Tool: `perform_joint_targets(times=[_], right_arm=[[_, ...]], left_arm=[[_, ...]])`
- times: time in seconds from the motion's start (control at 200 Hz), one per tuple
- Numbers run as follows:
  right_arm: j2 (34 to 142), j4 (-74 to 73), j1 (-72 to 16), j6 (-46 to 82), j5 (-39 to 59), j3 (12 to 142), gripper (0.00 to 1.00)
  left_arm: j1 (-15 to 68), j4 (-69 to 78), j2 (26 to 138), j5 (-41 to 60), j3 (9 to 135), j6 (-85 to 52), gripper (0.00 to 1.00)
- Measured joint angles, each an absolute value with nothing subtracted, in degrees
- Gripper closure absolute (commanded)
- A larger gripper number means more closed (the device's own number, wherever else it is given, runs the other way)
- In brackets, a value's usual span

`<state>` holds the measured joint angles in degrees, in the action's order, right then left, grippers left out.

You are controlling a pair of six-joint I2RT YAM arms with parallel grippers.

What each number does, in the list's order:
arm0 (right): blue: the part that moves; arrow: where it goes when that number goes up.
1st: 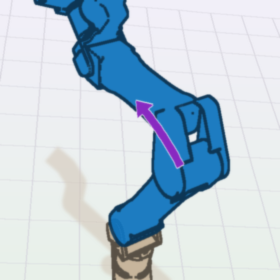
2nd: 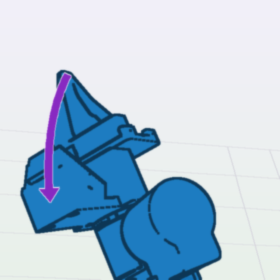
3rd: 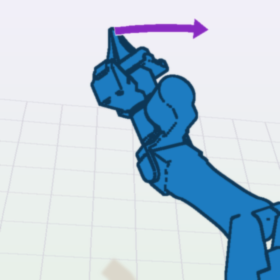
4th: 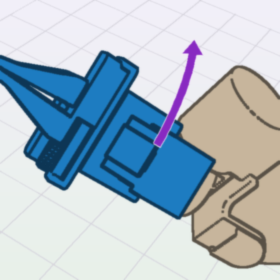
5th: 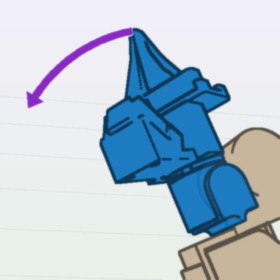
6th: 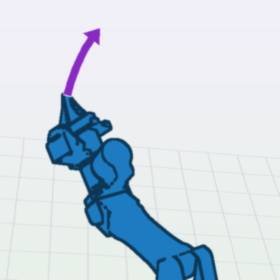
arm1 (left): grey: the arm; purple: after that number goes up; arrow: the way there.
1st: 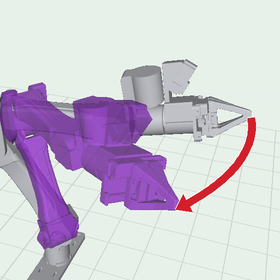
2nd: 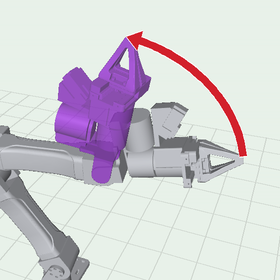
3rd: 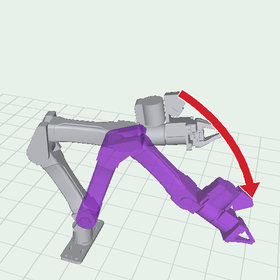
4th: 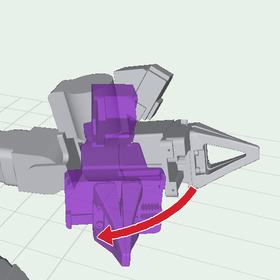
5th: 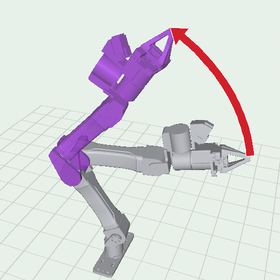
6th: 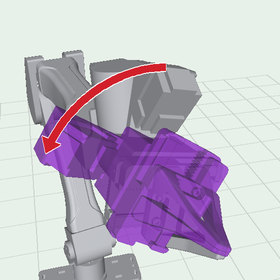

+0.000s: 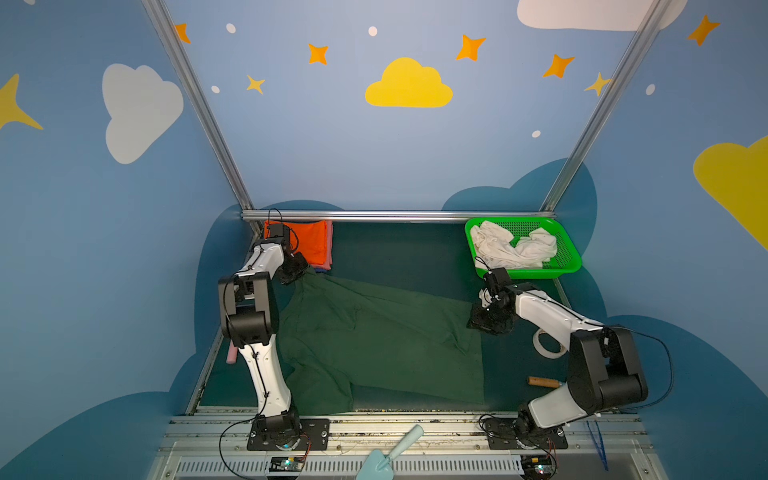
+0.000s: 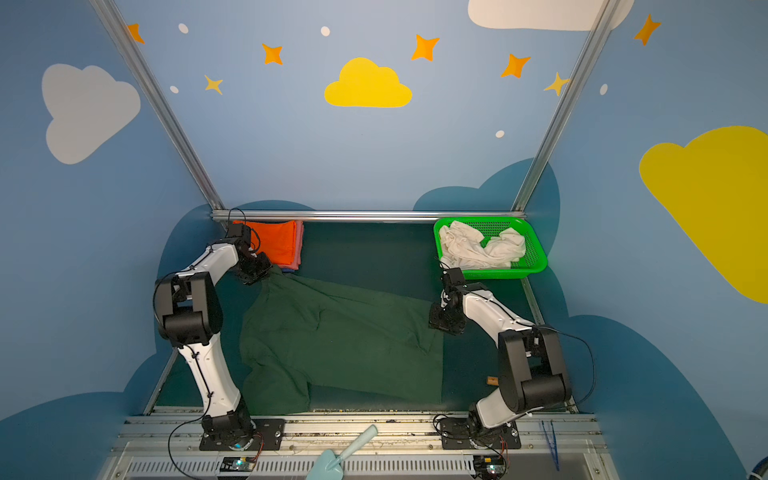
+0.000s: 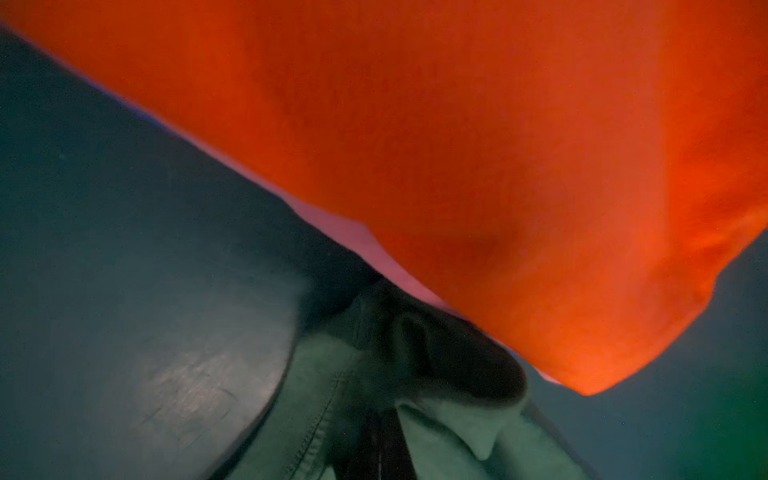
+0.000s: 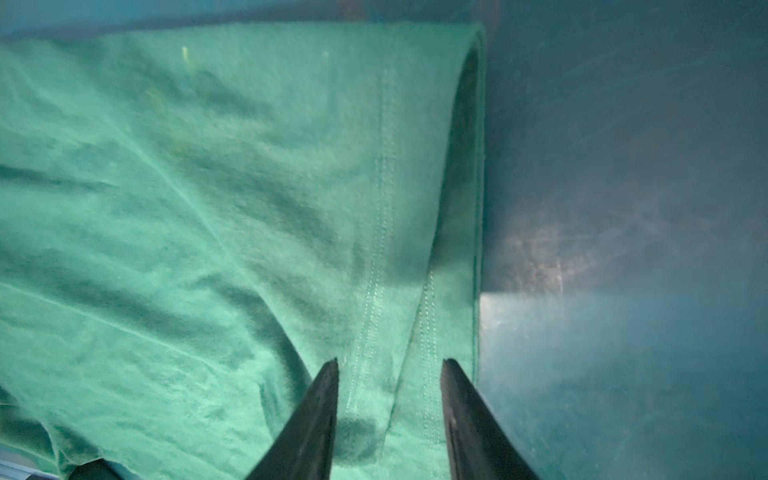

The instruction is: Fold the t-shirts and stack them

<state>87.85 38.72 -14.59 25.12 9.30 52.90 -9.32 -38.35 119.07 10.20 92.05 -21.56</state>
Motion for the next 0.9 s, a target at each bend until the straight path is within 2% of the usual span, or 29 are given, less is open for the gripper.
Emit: perform_joint_targets(times=[0.896], right_arm=[[99.66,31.83,-9.82,22.15,10.37,59.79,0.66]], left_arm=[[-9.34,-39.05,119.15,9.82,92.14,-21.37,0.95]])
